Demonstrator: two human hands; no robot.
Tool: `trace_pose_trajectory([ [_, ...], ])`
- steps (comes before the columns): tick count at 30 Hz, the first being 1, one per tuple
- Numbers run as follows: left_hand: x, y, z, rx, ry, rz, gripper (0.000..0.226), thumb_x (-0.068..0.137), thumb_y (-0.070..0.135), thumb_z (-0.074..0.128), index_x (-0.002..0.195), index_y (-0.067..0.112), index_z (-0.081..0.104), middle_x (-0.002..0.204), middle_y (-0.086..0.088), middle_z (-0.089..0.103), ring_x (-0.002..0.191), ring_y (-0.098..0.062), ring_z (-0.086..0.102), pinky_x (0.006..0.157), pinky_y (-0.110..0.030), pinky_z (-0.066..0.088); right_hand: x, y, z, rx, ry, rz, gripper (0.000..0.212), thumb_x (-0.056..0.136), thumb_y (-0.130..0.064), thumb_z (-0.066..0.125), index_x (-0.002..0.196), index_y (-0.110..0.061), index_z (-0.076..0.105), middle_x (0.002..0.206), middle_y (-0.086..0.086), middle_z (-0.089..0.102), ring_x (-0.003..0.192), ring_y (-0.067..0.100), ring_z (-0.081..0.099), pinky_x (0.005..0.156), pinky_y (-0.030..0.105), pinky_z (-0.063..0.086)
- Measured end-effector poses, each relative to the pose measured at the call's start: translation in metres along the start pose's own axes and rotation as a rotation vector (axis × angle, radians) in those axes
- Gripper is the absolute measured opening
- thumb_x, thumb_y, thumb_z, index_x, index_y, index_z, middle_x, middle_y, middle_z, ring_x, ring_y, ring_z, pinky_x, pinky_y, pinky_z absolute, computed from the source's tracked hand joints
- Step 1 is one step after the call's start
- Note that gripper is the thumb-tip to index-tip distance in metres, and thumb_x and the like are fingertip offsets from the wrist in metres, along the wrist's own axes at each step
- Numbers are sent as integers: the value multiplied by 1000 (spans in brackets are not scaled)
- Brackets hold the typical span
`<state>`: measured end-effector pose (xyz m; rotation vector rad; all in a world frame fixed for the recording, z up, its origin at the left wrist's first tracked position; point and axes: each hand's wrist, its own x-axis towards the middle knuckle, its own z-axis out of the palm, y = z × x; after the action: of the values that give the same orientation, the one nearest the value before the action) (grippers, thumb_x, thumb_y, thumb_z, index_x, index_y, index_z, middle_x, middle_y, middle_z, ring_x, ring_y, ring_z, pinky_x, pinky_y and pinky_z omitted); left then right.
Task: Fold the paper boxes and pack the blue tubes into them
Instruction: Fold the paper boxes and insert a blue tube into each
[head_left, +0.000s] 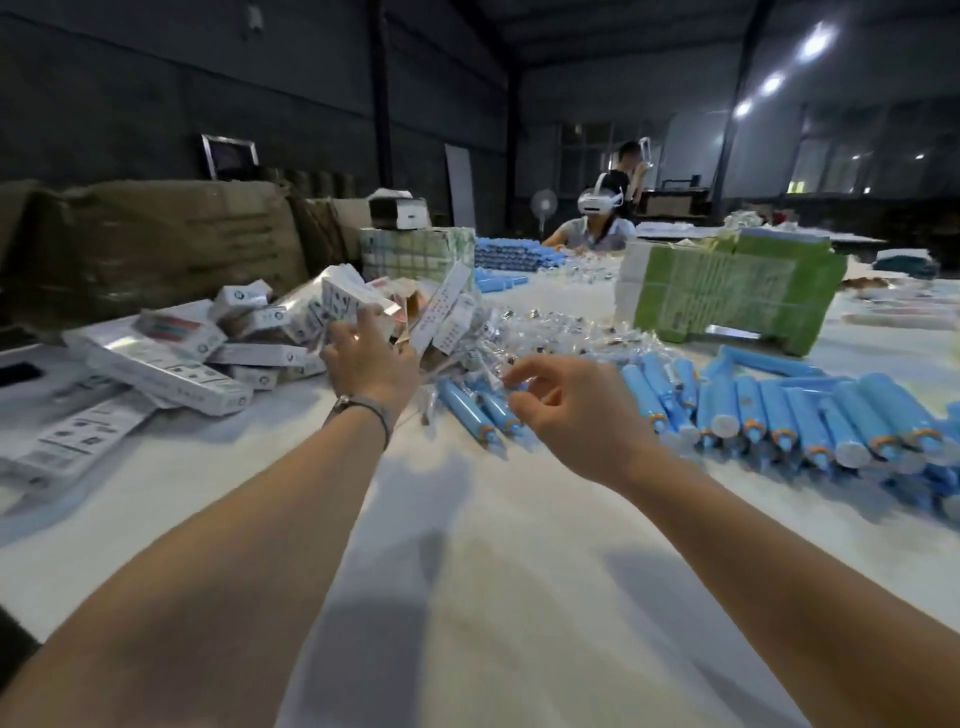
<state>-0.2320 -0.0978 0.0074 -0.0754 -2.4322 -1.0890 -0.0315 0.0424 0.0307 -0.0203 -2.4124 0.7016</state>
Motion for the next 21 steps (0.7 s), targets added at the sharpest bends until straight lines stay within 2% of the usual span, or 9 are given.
trace_pose_trajectory([
  [2, 21, -5, 6, 59, -41, -7, 58, 87, 35, 68, 133, 40, 33, 147, -10, 24, 136, -40, 25, 104, -51, 37, -1, 2, 1, -2, -3, -11, 16, 85, -26, 63, 97, -30, 72, 69, -14, 62, 70, 12, 60, 76, 34, 53],
  [5, 39, -2, 18, 18, -88, -37, 71, 84, 26, 69, 133, 47, 22, 152, -9, 14, 141, -40, 17, 109, -54, 31, -2, 3, 2, -1, -10, -23, 17, 85, -26, 63, 99, -30, 72, 73, -13, 65, 72, 12, 61, 76, 36, 53],
  [7, 49, 0, 27, 70, -104, -33, 77, 83, 29, 70, 136, 44, 16, 153, -14, 15, 141, -41, 19, 110, -57, 30, 0, 4, 1, 18, -2, -21, 18, 85, -24, 63, 99, -31, 72, 73, -13, 66, 70, 9, 60, 77, 35, 53],
  [9, 57, -3, 33, 123, -97, -13, 79, 84, 30, 72, 137, 42, 14, 150, -17, 25, 137, -41, 27, 105, -59, 35, 2, 4, 0, 42, 10, -22, 19, 85, -23, 63, 98, -32, 72, 72, -14, 66, 69, 4, 58, 76, 34, 52],
  [12, 63, -9, 33, 167, -35, 64, 65, 90, 14, 61, 139, 37, 25, 132, -17, 50, 118, -41, 52, 81, -53, 48, 3, 4, -3, 60, 19, -31, 19, 85, -22, 62, 99, -31, 72, 69, -15, 64, 68, 3, 57, 75, 33, 52],
  [13, 64, -10, 33, 210, -13, 112, 60, 91, 11, 58, 140, 33, 31, 128, -16, 55, 113, -40, 57, 80, -51, 50, 4, 5, -5, 59, 26, -29, 19, 85, -21, 62, 98, -31, 72, 69, -15, 63, 68, 4, 58, 76, 33, 52],
  [16, 58, -9, 22, 376, 10, 252, 40, 93, 12, 54, 132, 24, 50, 122, -15, 61, 109, -38, 59, 85, -49, 52, 6, 8, -8, 63, 42, -9, 19, 86, -19, 62, 98, -29, 72, 70, -12, 64, 71, 11, 60, 77, 34, 52],
  [18, 51, 1, 8, 436, 36, 300, 30, 98, 17, 49, 126, 22, 57, 122, -13, 60, 112, -38, 55, 90, -54, 50, 5, 8, -9, 75, 49, -9, 19, 86, -20, 62, 99, -29, 73, 71, -11, 64, 72, 15, 61, 78, 36, 52],
  [21, 31, 31, -24, 347, 185, 445, 30, 101, 23, 44, 122, 21, 65, 118, -11, 64, 110, -37, 55, 93, -49, 47, 6, 10, -9, 67, 57, -30, 22, 85, -20, 63, 103, -29, 72, 70, -15, 61, 73, 14, 61, 79, 37, 53],
])
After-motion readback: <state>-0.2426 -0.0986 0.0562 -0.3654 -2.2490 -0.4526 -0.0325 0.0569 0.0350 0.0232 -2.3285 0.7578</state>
